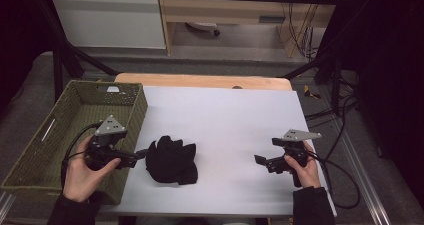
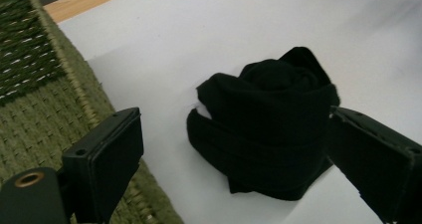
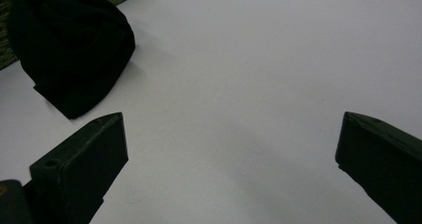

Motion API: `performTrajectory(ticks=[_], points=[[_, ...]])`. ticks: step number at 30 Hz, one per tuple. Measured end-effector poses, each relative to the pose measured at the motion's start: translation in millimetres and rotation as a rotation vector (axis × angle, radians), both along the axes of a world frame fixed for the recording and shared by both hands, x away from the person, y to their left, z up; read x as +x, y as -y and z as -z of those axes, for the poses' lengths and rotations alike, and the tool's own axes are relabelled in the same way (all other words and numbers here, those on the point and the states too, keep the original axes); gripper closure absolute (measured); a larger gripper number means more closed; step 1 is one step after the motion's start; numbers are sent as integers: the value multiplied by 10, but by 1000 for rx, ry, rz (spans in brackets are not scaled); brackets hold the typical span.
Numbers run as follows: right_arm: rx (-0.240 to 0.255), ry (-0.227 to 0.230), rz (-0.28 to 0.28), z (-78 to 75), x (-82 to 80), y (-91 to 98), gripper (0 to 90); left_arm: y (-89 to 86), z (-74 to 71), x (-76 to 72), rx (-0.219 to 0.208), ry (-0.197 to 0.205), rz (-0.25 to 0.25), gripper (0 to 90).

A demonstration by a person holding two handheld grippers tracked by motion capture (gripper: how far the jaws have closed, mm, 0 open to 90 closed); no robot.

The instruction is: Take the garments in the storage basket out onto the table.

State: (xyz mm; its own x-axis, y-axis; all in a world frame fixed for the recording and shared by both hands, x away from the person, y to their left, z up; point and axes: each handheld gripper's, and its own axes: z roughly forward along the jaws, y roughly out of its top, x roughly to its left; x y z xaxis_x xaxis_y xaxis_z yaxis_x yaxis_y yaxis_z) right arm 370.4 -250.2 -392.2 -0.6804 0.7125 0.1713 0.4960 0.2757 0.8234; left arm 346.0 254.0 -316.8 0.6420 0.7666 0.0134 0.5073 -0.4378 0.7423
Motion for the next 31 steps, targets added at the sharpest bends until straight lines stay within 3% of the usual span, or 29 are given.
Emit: performTrajectory(ticks=[12,19,31], points=[[-1,-2,0,1,-1,6,7,-294,136,36,-5,-21,-52,86],[-2,0,0,0,-1,8,7,-442,204,50,-20,-4,-61,86],[-2,0,1,2,-1,8,7,-519,276,100,-14,-14,-81,86]])
